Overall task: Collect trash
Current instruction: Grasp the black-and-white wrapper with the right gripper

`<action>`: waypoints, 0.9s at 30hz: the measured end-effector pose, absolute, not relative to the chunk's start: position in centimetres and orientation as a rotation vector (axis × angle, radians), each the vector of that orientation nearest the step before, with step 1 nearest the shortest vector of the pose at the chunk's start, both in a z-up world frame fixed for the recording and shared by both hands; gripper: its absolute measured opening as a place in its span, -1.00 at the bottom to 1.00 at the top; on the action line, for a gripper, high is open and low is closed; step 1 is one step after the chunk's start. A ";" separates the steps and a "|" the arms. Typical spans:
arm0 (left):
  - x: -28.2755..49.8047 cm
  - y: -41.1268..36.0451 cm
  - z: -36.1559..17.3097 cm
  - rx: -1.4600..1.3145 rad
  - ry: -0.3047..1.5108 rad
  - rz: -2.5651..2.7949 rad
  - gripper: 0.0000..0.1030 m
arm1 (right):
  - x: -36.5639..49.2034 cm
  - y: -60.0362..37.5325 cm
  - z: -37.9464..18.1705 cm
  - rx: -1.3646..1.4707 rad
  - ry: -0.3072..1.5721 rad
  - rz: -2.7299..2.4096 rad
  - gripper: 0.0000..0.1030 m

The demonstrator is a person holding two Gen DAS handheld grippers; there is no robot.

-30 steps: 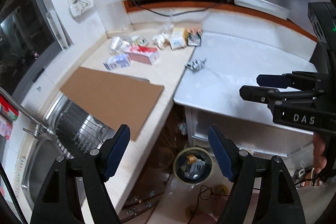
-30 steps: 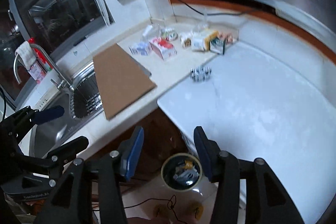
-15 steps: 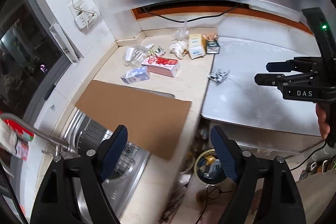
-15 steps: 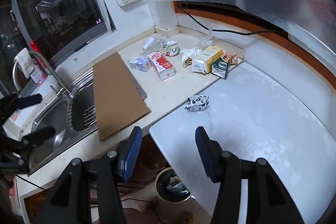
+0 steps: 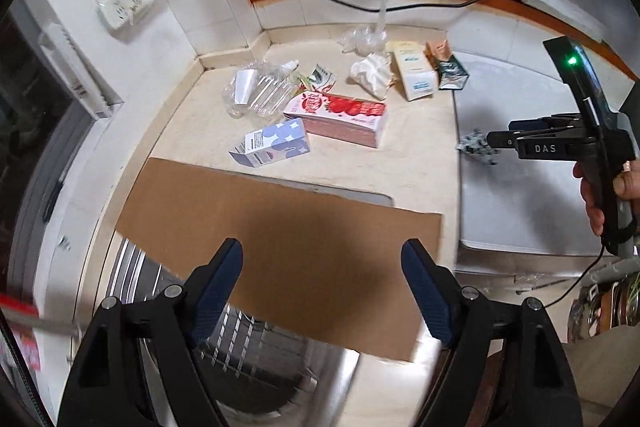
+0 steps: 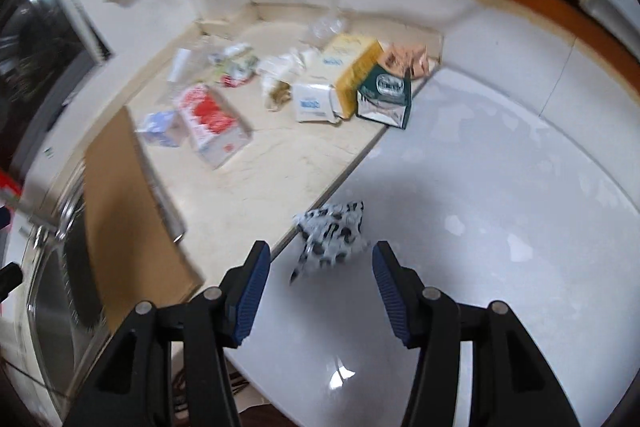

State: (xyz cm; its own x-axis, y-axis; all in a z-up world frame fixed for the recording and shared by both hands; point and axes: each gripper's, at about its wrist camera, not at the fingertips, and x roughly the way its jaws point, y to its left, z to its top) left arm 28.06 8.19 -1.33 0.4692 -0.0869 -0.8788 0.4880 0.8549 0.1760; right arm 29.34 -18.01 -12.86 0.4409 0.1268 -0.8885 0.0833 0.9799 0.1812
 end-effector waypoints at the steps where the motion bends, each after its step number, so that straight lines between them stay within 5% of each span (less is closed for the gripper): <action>1: 29.0 8.5 -1.6 0.442 1.036 -0.375 0.55 | 29.9 -17.9 -13.3 0.211 1.126 0.017 0.04; 15: 43.1 9.6 -6.8 0.555 1.095 -0.498 0.55 | 32.3 -14.1 -16.4 -0.022 1.164 -0.115 -0.08; 16: 43.6 9.5 -7.2 0.564 1.098 -0.505 0.55 | 32.4 -13.9 -16.1 -0.020 1.171 -0.112 -0.27; 27: 48.3 7.9 -12.3 0.724 1.112 -0.576 0.55 | 37.2 -10.0 -8.9 0.307 1.078 0.176 -0.29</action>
State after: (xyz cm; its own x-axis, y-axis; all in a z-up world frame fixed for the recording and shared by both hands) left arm 48.27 7.92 -12.29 0.3437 -0.0581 -0.9373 0.7320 0.6418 0.2286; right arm 37.18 -9.99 -8.85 0.4650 0.2890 -0.8368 0.0076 0.9439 0.3302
